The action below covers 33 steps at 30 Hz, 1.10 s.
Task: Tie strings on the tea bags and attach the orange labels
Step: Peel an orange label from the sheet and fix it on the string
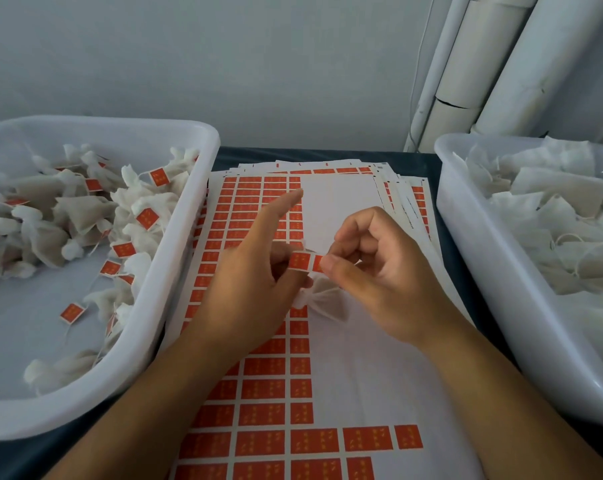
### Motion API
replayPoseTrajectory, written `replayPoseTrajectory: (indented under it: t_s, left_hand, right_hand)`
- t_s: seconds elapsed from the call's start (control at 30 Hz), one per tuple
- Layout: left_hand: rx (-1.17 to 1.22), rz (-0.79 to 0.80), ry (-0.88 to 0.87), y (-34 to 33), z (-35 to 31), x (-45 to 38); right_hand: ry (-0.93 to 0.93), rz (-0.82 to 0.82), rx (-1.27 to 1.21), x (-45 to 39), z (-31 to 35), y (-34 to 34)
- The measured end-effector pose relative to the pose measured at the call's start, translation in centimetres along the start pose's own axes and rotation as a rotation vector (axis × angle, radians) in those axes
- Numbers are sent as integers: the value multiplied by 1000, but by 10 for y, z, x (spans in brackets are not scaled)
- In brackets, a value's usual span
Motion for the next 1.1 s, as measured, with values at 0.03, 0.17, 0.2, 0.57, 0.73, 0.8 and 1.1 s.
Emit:
replayPoseTrajectory:
  t_s: [0.03, 0.17, 0.2, 0.57, 0.73, 0.8, 1.1]
  left_hand:
    - [-17, 8, -12, -1, -1, 0]
    - [-93, 23, -47, -1, -4, 1]
    - [-120, 36, -63, -1, -4, 1]
    - [-313, 93, -117, -1, -1, 1]
    - [-254, 82, -110, 0, -2, 1]
    - [-177, 74, -100, -1, -3, 1]
    - [172, 120, -66, -11, -6, 3]
  right_hand:
    - [2, -1, 27, 0, 0, -1]
    - [-41, -3, 92, -2, -2, -3]
    - [-58, 5, 99, -3, -3, -4]
    - [-64, 21, 198, -3, -2, -8]
    - [-39, -8, 185, -4, 1, -12]
    - [-30, -20, 171, -4, 2, -12]
    - [-54, -195, 60, -3, -2, -4]
Point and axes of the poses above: each hand's wrist, its own x-axis away from the middle knuckle, its own y-axis out of the back of the hand, z = x × y, the point moved 2 cm from there along -x, towards the middle knuckle, and after that the axes turned 10 degrees about z, right-handed, at the moved point
